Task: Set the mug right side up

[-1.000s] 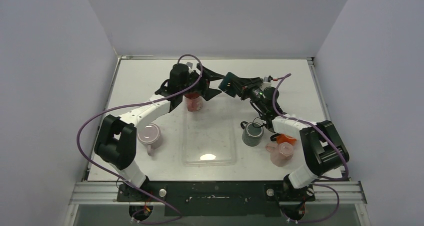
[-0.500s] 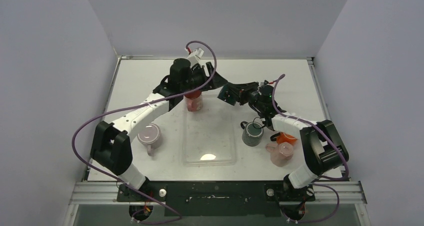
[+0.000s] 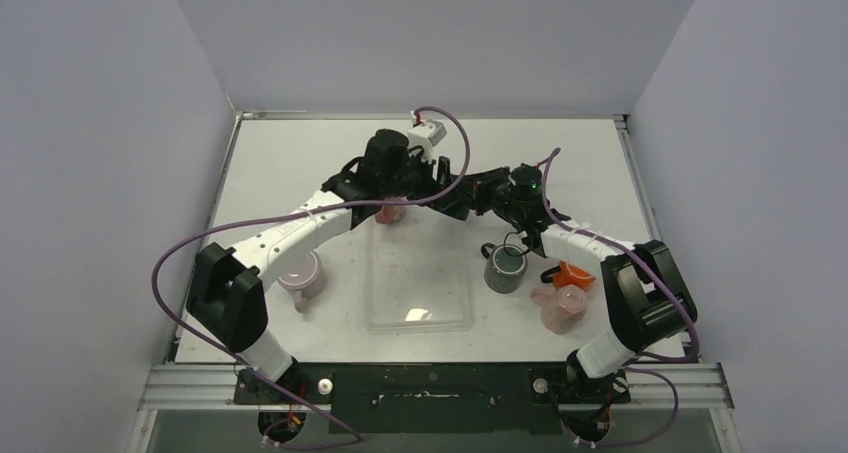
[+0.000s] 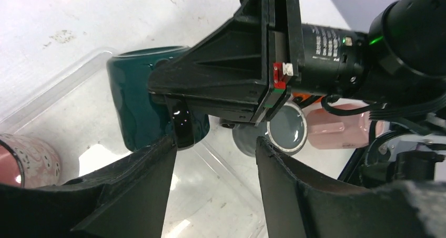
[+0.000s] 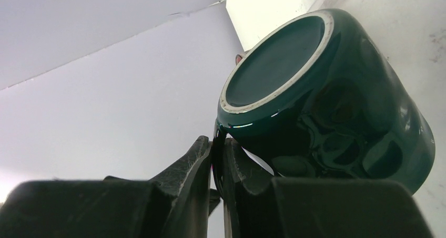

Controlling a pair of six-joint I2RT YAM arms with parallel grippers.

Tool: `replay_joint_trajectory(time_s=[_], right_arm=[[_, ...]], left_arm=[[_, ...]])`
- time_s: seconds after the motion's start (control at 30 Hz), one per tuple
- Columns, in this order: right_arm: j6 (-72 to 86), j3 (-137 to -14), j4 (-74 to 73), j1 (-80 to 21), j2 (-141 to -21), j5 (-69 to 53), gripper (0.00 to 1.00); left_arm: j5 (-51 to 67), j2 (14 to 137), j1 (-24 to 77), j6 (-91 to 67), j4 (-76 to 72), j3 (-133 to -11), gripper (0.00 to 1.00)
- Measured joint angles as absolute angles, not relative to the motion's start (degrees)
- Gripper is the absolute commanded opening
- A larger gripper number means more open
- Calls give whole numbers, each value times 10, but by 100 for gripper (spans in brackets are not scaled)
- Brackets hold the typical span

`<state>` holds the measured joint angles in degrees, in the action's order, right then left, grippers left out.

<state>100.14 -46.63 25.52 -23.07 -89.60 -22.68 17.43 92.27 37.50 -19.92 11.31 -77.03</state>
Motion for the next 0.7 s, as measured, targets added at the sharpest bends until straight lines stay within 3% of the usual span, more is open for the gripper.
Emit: replay_joint_trajectory(time_s=[0.3, 0.6, 0.7], right_arm=[[1011, -469, 225, -233, -896, -230, 5], [1034, -469, 223, -233, -896, -239, 5], [1044, -469, 229, -234, -896, -245, 5]], left_arm=[[112, 948, 409, -157, 153, -780, 43], [73, 972, 413, -146, 165, -792, 40], [73, 985, 416, -144, 168, -795, 32]])
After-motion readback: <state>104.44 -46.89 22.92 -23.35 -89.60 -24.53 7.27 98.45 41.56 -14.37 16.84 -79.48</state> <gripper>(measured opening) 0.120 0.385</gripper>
